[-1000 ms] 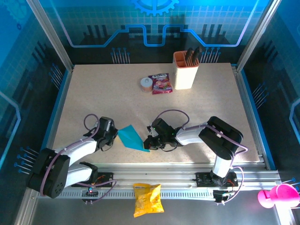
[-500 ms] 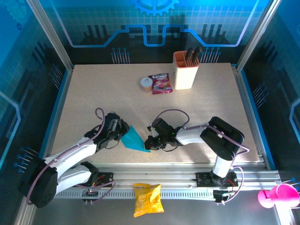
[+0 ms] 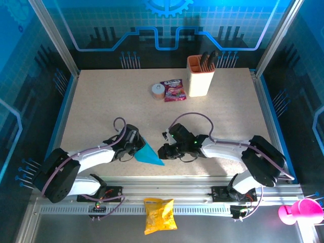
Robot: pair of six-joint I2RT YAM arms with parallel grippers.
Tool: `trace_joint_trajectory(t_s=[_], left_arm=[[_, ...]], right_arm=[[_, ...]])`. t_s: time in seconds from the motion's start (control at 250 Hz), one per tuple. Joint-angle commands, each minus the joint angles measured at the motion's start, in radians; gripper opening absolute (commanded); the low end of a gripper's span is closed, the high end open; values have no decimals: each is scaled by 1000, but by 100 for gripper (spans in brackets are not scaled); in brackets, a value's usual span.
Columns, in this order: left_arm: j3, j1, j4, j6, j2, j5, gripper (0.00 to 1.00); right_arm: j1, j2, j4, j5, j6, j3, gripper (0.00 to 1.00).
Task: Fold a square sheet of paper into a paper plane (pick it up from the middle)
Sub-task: Fourth fold the wing at the center of the table.
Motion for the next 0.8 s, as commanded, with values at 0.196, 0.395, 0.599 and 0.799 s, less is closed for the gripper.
trace_joint_trajectory(t_s=[0.196, 0.395, 0.599, 0.799], left_arm=[[-40, -10, 67, 18, 56, -3, 5], [-47, -9, 66, 24, 64, -11, 5], [-52, -10, 65, 25, 63, -18, 4], [-55, -10, 68, 24, 65, -20, 4]], right_arm=[[-23, -1, 36, 3, 43, -132, 32], [-4, 61, 95, -17, 65, -123, 33], [8, 119, 175, -52, 100, -114, 33], [26, 110, 177, -54, 105, -94, 32]])
